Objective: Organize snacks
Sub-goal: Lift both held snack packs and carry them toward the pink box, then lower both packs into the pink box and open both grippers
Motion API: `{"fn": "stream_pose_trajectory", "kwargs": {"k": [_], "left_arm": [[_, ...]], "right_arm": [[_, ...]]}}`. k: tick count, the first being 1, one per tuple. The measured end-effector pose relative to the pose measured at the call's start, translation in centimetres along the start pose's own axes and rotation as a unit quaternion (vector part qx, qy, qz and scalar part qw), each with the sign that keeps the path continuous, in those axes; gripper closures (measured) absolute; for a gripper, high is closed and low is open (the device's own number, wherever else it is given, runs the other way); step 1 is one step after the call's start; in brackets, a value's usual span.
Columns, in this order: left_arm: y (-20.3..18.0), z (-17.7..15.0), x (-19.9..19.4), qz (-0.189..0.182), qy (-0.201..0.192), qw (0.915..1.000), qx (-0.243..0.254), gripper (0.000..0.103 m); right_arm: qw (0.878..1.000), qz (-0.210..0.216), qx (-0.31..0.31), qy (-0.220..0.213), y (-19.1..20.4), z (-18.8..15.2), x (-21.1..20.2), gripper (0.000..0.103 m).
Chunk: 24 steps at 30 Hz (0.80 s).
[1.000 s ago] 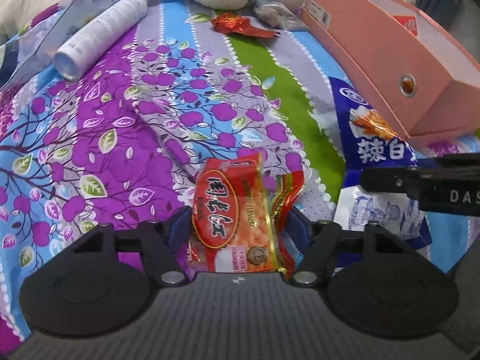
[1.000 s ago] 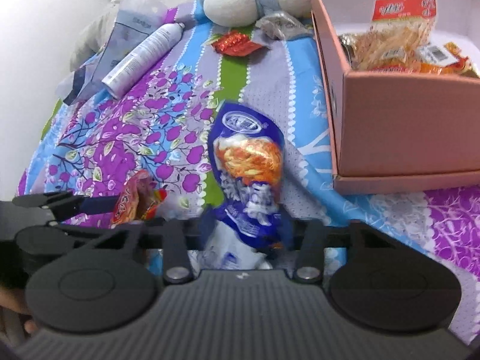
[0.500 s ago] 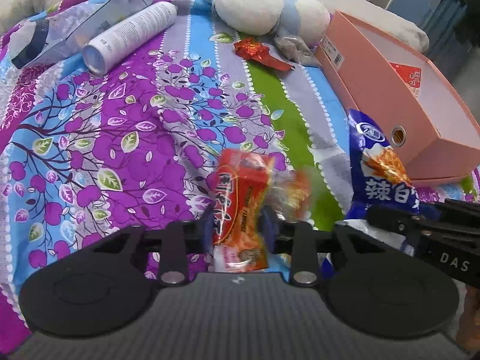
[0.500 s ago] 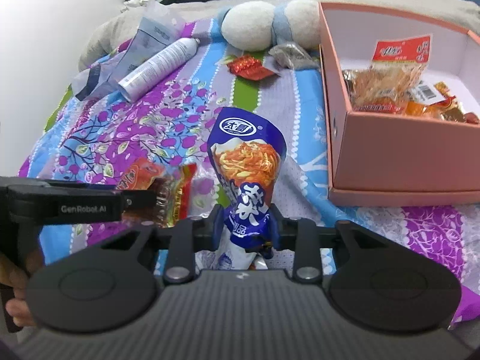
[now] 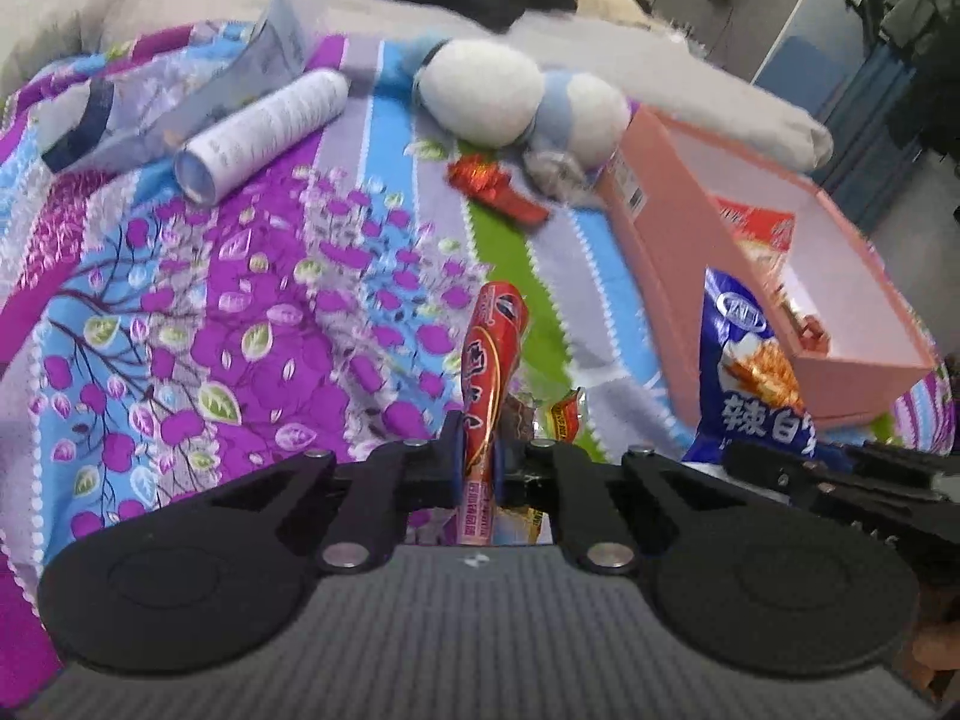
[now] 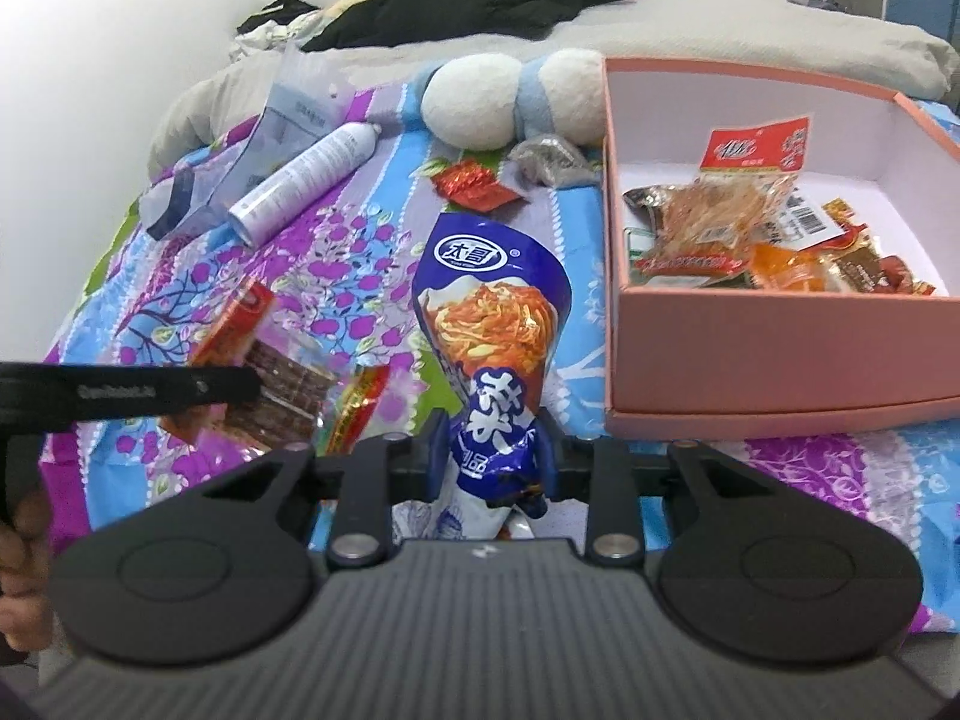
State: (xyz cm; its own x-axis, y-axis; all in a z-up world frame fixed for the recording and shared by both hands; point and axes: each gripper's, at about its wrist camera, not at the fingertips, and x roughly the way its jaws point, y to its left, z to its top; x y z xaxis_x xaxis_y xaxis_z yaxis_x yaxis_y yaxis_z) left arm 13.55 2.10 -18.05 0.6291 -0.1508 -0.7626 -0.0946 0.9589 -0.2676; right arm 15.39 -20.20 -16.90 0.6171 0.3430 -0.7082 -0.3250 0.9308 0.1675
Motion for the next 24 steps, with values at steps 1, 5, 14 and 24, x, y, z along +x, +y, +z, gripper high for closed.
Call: {"fn": "stream_pose_trajectory", "kwargs": {"k": [1, 5, 14, 24], "left_arm": [[-0.2, 0.3, -0.4, -0.003, -0.005, 1.0000, -0.001, 0.093], [-1.3, 1.3, -2.1, -0.020, -0.022, 0.9996, -0.001, 0.093], [-5.0, 4.0, -5.7, -0.053, -0.062, 0.9964, 0.024, 0.093], [-9.2, 6.4, -6.9, -0.095, -0.084, 0.9911, 0.040, 0.093]], "right_arm": [[1.000, -0.001, 0.000, -0.002, -0.1, 0.1, -0.3, 0.071], [1.000, -0.005, 0.002, -0.012, -0.4, 0.4, -1.6, 0.071], [0.999, -0.018, 0.000, -0.042, -0.7, 1.6, -4.8, 0.073], [0.995, -0.051, 0.009, -0.083, -2.6, 3.2, -8.1, 0.074]]}}
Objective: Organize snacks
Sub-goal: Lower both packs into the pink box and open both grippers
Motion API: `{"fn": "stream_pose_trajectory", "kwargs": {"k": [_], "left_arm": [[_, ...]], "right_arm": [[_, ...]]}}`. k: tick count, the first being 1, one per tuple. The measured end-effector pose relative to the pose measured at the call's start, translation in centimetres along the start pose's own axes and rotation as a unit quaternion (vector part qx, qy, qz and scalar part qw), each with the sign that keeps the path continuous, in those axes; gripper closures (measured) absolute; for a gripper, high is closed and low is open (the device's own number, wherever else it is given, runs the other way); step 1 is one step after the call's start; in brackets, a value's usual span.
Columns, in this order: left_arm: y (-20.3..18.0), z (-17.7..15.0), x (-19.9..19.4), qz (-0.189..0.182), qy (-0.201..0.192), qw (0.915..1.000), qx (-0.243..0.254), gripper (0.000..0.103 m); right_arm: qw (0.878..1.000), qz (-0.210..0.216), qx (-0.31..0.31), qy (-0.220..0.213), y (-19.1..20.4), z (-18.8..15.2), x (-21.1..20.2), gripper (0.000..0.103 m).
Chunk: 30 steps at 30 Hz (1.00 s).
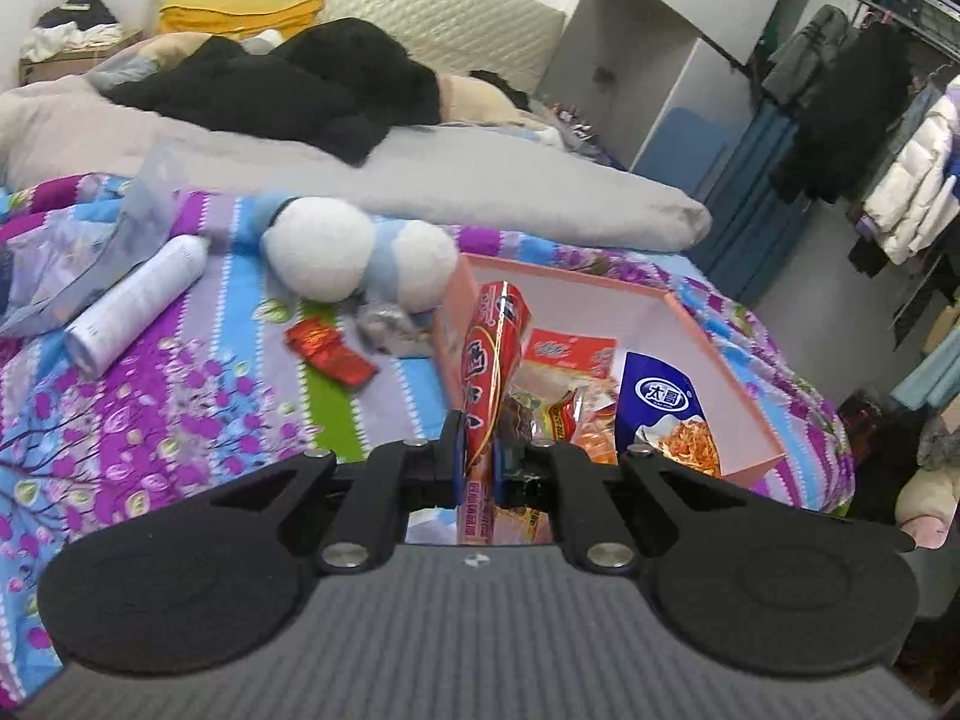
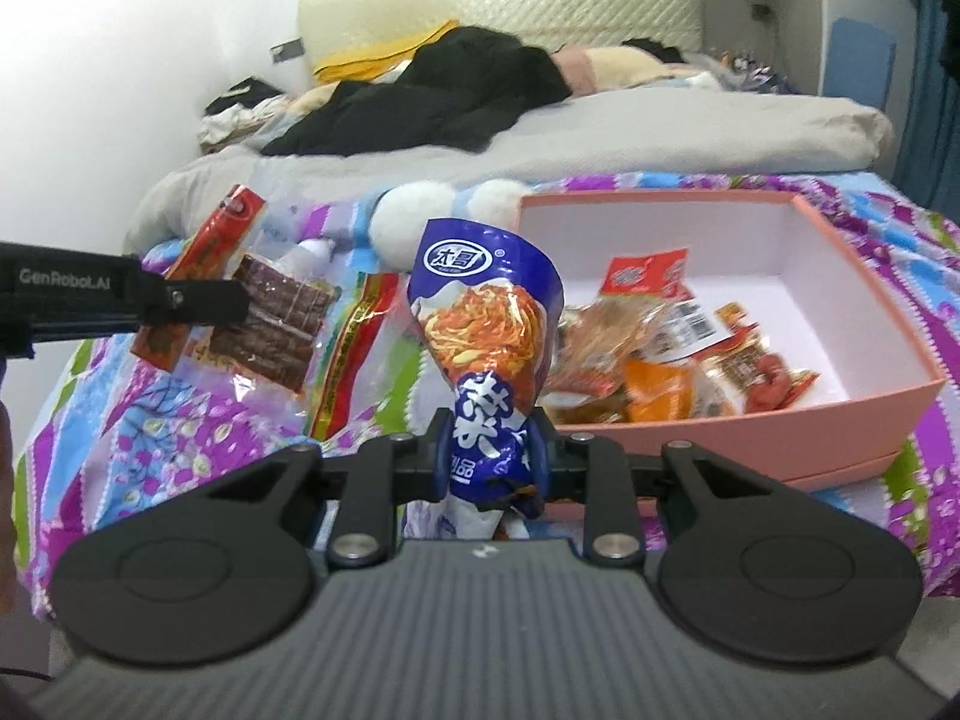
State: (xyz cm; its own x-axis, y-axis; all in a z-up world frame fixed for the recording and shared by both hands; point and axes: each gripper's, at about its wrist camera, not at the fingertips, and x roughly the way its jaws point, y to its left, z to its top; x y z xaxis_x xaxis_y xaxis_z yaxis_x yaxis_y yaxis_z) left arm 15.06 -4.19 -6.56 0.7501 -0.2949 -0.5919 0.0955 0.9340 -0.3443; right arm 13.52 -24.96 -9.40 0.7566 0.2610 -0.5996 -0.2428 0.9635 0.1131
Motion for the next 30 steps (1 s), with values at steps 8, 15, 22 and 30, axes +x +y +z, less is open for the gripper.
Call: {"fn": "stream_pose_trajectory", "kwargs": {"k": [8, 15, 22, 30], "left_arm": [[-2.9, 1.5, 1.9, -0.030, 0.001, 0.9995, 0.003, 0.093], [-5.1, 2.5, 5.8, -0.040, 0.024, 0.9989, 0.008, 0.093], [-6.5, 3.9, 11.6, -0.045, 0.056, 0.9971, 0.023, 0.093], [-6.9, 5.8, 18.6, -0.051, 0.086, 0.9945, 0.029, 0.093]], "right_arm": [[0.999, -0.033, 0.017, -0.014, -3.0, 1.3, -0.6, 0.074], [0.998, -0.051, 0.027, -0.014, -5.5, 2.3, 0.6, 0.074], [0.997, -0.063, 0.048, -0.002, -9.0, 3.5, 3.3, 0.074], [0.995, -0.069, 0.068, 0.011, -12.3, 4.9, 7.7, 0.074]]}}
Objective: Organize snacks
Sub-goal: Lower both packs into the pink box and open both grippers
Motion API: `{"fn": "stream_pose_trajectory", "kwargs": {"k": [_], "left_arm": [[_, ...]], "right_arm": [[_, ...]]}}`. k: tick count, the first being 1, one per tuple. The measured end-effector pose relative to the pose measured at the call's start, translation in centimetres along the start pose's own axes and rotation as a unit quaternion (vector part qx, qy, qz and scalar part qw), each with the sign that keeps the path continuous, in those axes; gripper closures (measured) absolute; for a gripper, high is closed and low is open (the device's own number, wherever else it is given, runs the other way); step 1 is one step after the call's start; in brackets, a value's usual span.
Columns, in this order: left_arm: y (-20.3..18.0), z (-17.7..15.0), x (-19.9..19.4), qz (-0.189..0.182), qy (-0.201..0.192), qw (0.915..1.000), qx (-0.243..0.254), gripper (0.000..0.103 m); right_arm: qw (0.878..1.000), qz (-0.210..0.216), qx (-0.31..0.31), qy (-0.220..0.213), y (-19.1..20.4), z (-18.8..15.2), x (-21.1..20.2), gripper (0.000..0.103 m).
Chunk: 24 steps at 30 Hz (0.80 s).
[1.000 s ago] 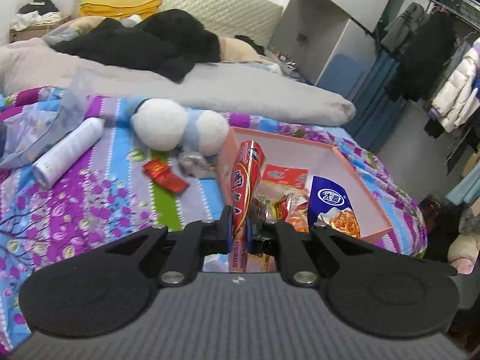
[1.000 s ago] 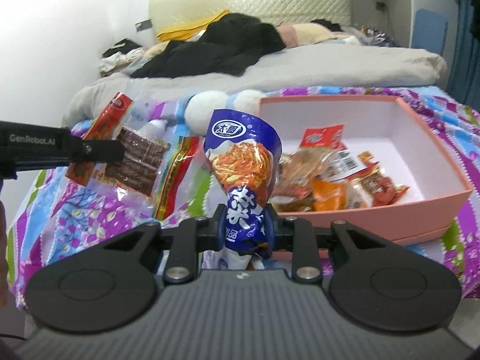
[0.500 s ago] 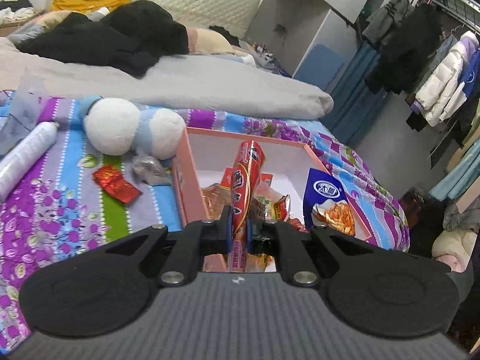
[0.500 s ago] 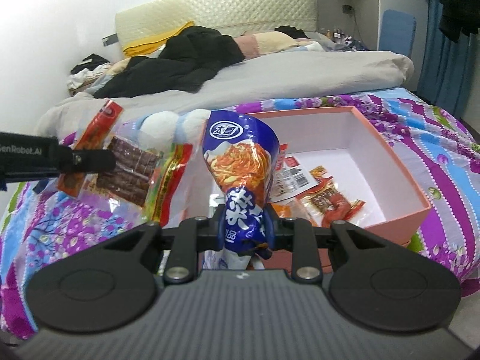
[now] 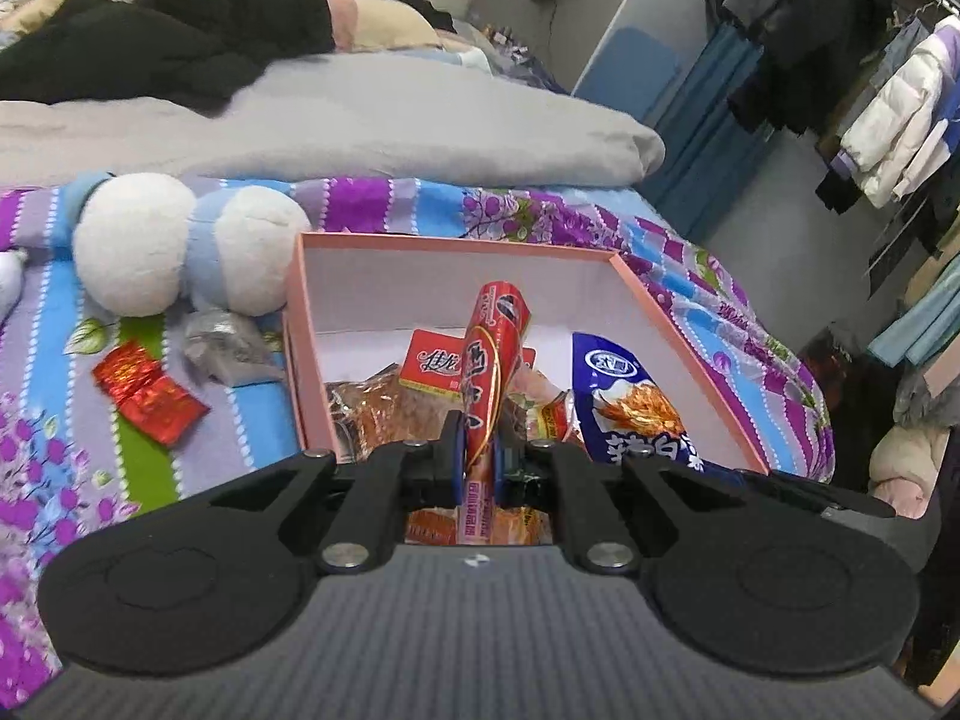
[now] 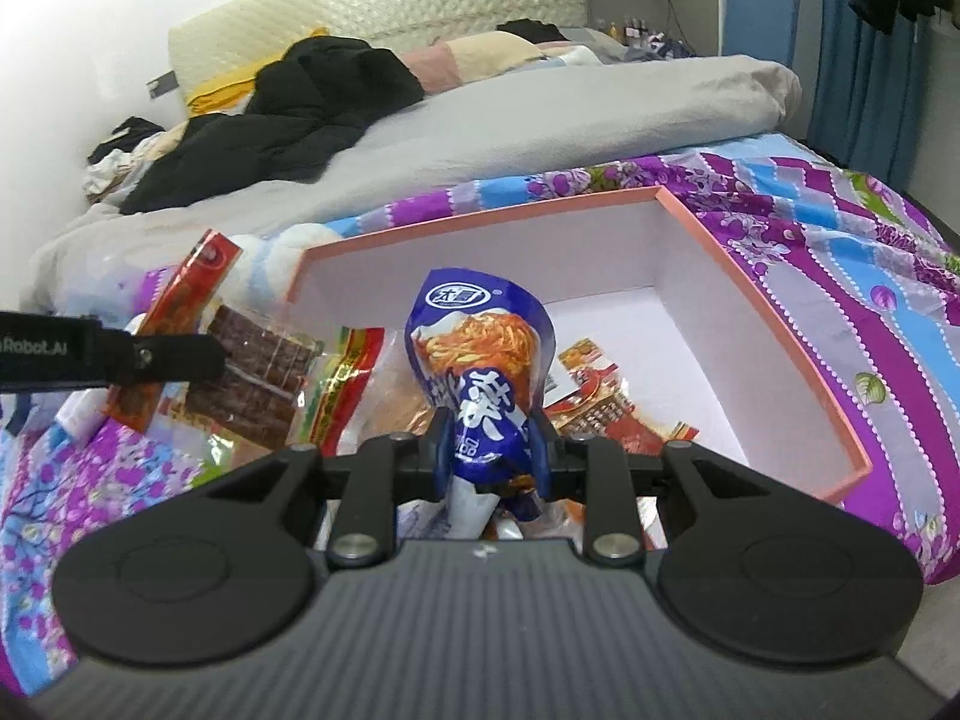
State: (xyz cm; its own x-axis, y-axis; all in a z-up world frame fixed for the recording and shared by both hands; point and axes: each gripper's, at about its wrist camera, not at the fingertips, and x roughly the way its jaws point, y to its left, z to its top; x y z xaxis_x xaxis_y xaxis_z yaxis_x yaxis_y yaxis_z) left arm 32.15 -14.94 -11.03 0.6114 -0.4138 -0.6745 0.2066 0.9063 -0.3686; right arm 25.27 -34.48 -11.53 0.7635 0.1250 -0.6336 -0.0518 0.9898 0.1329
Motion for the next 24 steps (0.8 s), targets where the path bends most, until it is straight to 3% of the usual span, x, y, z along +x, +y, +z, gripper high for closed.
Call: {"fn": "stream_pose_trajectory", "kwargs": {"k": [8, 12, 13, 15, 17, 24], "left_arm": [[0.6, 1.4, 5.4, 0.004, 0.033, 0.9994, 0.009, 0.092], [0.8, 1.3, 6.6, 0.006, 0.046, 0.9988, 0.016, 0.089], [0.9, 1.1, 6.7, 0.008, 0.046, 0.9987, 0.019, 0.082], [1.1, 1.1, 6.5, 0.019, 0.043, 0.9987, 0.021, 0.065], [1.1, 1.0, 6.0, 0.023, 0.036, 0.9988, 0.025, 0.051], [-0.1, 1.1, 3.1, 0.026, 0.016, 0.9987, 0.041, 0.035]], "right_arm": [[1.000, -0.010, 0.013, 0.024, -1.7, 0.6, 4.8, 0.074], [0.999, -0.017, 0.026, 0.040, -2.3, 0.2, 6.3, 0.069], [0.998, -0.022, 0.029, 0.045, -2.5, 0.2, 6.7, 0.057], [0.998, -0.021, 0.037, 0.049, -2.7, 0.0, 6.9, 0.042], [0.998, -0.020, 0.038, 0.046, -2.8, 0.0, 6.7, 0.044], [0.999, -0.017, 0.039, 0.031, -2.5, 0.2, 4.7, 0.044]]}}
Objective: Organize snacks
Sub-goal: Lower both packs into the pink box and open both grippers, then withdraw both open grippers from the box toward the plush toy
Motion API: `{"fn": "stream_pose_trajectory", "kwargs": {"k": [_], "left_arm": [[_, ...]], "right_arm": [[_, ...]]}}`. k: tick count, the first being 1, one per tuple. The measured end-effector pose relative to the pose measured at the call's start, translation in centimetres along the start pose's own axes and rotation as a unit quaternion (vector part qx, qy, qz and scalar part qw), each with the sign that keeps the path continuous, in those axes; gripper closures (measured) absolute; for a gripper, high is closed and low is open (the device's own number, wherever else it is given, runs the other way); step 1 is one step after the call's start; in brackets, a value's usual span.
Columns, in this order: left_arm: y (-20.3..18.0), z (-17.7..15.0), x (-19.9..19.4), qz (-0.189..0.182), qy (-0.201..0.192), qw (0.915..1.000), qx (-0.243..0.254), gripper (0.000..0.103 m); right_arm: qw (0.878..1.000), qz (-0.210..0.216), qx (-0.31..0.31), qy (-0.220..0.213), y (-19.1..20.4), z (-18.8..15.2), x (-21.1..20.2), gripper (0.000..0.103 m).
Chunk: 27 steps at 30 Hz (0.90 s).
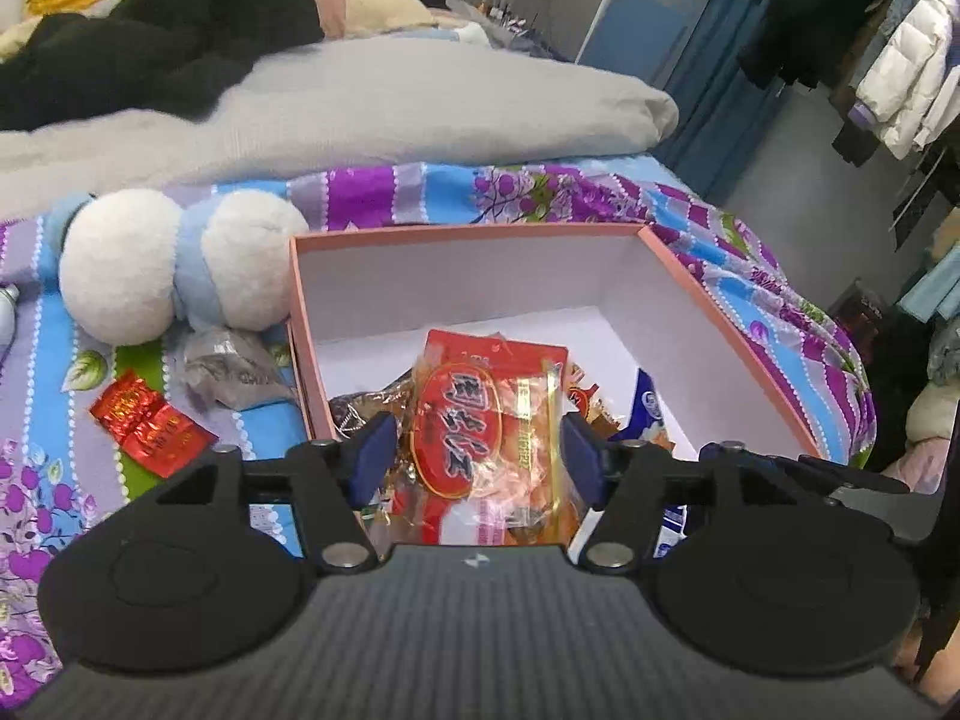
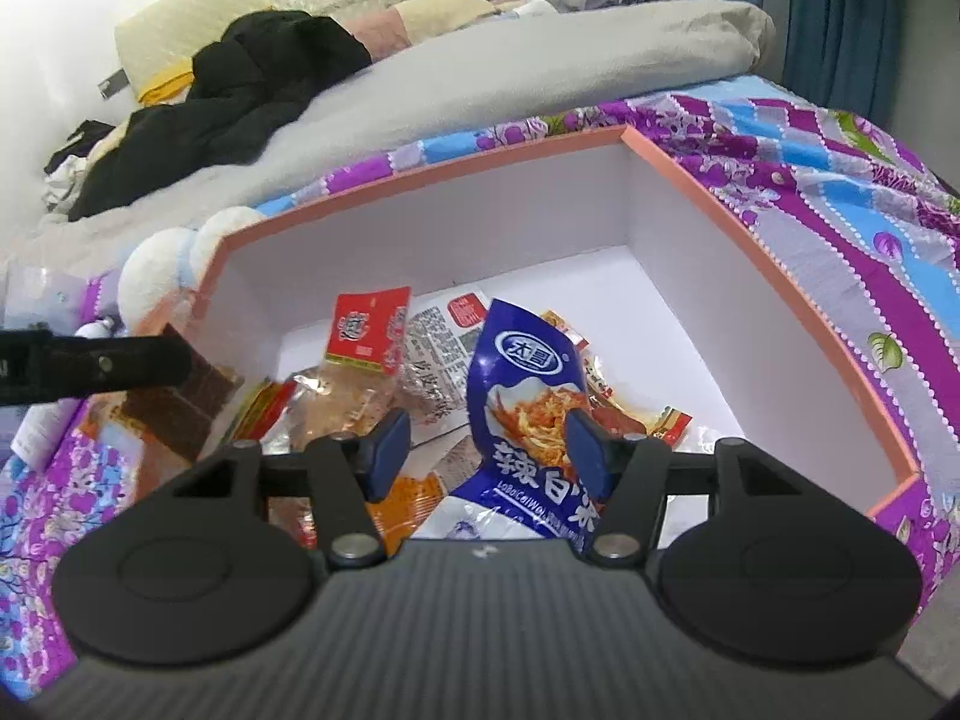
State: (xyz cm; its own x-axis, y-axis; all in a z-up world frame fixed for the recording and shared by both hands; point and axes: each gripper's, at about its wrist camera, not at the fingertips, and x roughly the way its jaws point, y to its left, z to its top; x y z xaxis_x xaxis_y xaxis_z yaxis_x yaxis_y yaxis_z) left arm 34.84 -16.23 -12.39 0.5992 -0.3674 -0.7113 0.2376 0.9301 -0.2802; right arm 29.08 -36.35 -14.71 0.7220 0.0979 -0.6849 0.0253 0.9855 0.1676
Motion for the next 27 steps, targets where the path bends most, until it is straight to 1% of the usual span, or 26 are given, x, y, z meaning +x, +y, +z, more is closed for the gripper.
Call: {"fn": "stream_pose_trajectory", "kwargs": {"k": [2, 4, 15, 20, 27], "left_arm": [[-0.3, -0.1, -1.3, 0.001, -0.007, 1.0000, 0.002, 0.023], [-0.6, -0.3, -2.7, 0.007, -0.018, 0.9998, 0.003, 0.017], [-1.6, -2.7, -11.6, 0.010, -0.065, 0.9978, 0.012, 0.017], [-0.9, -4.4, -15.1, 0.019, -0.082, 0.9965, 0.005, 0.017], [0.3, -7.2, -19.1, 0.033, -0.098, 0.9947, -0.002, 0.017]], "right_arm": [[1.000, 0.004, 0.000, -0.007, 0.3, -0.1, -1.0, 0.044], [1.000, 0.009, -0.002, -0.013, 0.7, -0.3, -2.1, 0.044], [0.998, 0.033, -0.025, -0.053, 3.5, -1.7, -8.6, 0.044], [0.995, 0.047, -0.039, -0.073, 5.1, -2.9, -11.3, 0.044], [0.993, 0.059, -0.059, -0.089, 7.0, -4.7, -13.8, 0.044]]}}
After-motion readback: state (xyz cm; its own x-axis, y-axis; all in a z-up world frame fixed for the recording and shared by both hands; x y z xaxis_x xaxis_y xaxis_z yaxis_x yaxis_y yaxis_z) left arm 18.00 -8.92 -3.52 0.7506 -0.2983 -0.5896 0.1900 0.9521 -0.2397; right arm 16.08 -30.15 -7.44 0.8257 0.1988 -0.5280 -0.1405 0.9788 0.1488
